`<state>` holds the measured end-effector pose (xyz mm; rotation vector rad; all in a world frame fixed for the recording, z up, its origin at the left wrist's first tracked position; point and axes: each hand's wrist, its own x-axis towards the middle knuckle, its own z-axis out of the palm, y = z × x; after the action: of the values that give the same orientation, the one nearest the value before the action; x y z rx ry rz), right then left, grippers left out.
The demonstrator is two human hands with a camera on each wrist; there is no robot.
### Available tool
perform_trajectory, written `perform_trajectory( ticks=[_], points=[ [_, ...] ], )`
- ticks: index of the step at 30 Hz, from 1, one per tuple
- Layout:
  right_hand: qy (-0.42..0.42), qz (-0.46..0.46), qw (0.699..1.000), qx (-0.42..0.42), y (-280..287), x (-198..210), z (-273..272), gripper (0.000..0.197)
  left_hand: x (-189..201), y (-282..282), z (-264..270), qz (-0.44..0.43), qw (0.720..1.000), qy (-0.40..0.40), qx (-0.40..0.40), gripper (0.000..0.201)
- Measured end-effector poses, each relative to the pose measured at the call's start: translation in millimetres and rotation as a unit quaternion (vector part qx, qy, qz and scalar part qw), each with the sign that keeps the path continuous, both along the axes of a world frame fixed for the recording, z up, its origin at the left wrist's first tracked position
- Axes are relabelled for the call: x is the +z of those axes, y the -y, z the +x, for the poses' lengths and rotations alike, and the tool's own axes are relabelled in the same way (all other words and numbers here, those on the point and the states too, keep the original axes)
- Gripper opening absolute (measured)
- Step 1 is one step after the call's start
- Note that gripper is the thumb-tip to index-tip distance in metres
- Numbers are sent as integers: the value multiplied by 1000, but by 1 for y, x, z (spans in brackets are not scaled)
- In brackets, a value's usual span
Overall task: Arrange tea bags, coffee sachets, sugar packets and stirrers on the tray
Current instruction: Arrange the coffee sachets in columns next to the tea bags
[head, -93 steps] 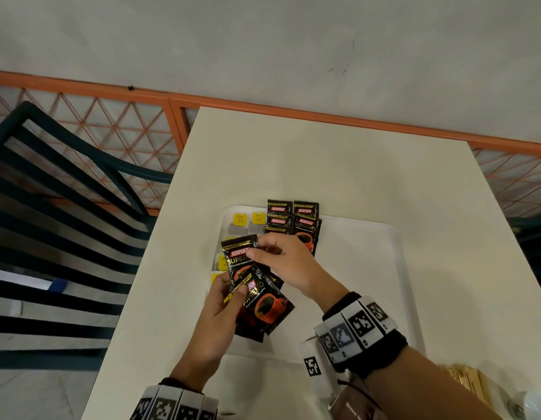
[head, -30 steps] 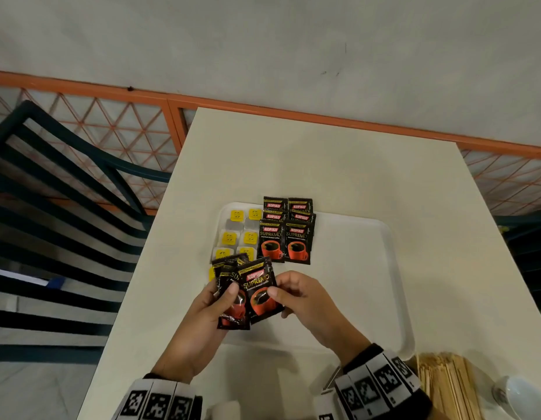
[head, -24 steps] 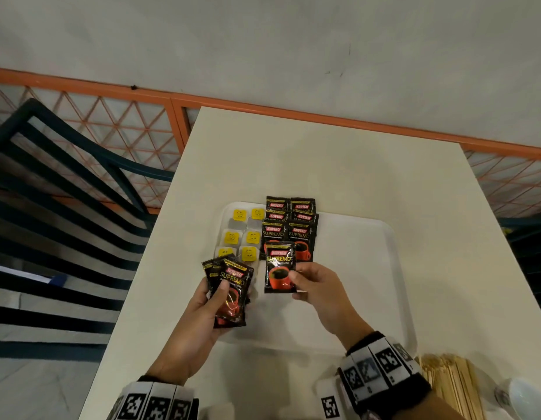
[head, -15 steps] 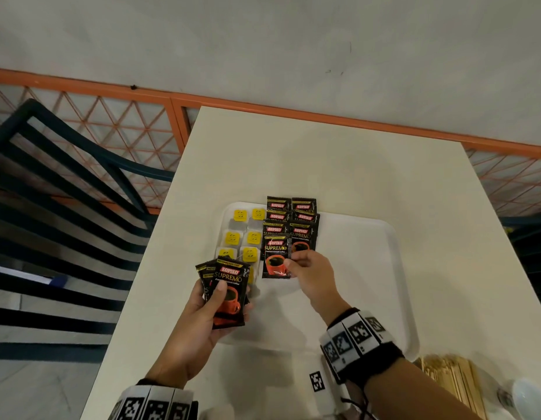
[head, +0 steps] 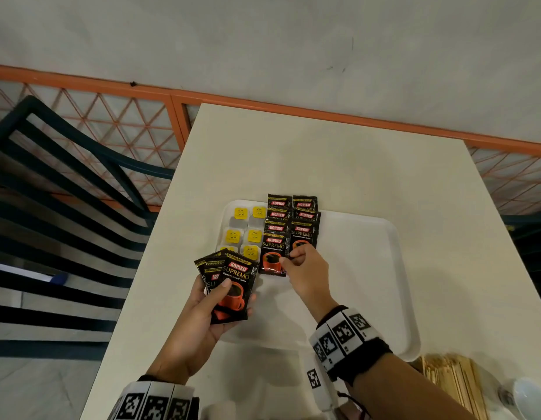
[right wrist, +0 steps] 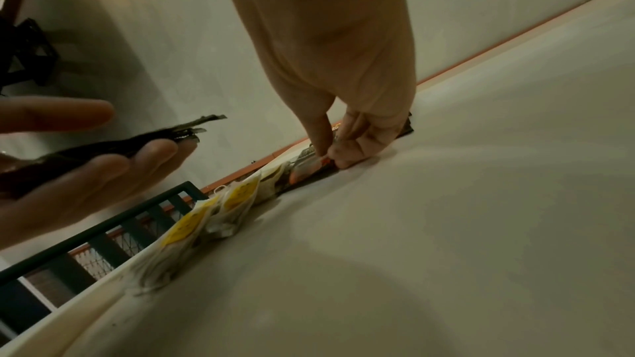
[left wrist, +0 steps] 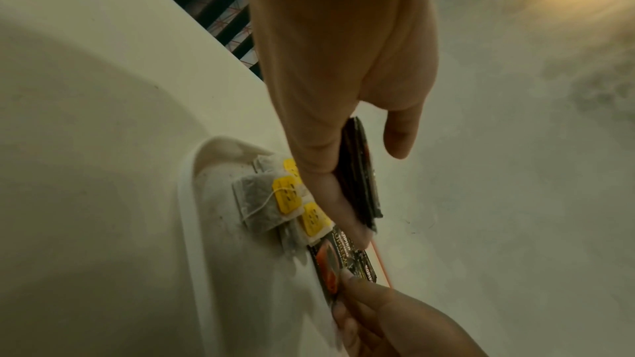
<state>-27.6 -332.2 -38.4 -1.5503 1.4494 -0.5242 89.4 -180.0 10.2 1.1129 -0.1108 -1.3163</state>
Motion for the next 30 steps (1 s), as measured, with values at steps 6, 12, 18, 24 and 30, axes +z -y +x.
perform_trajectory(
  ticks=[6,12,18,24,30],
  points=[
    [6,-60,996,63,-16,26,-1,15,-2,4,0,-7,1000,-18,4,43],
    [95,52,972,211,-52,41,-5,12,0,7,-5,5,996,87,-1,36],
    [105,101,971,189,-48,34,-12,10,0,8,-9,23,996,86,-6,33],
    [128,139,982,16,-24,29,-31,13,-4,6,-11,51,989,141,-6,34],
    [39,99,991,-81,-2,15,-44,15,-8,6,-14,61,984,165,-18,34]
  ],
)
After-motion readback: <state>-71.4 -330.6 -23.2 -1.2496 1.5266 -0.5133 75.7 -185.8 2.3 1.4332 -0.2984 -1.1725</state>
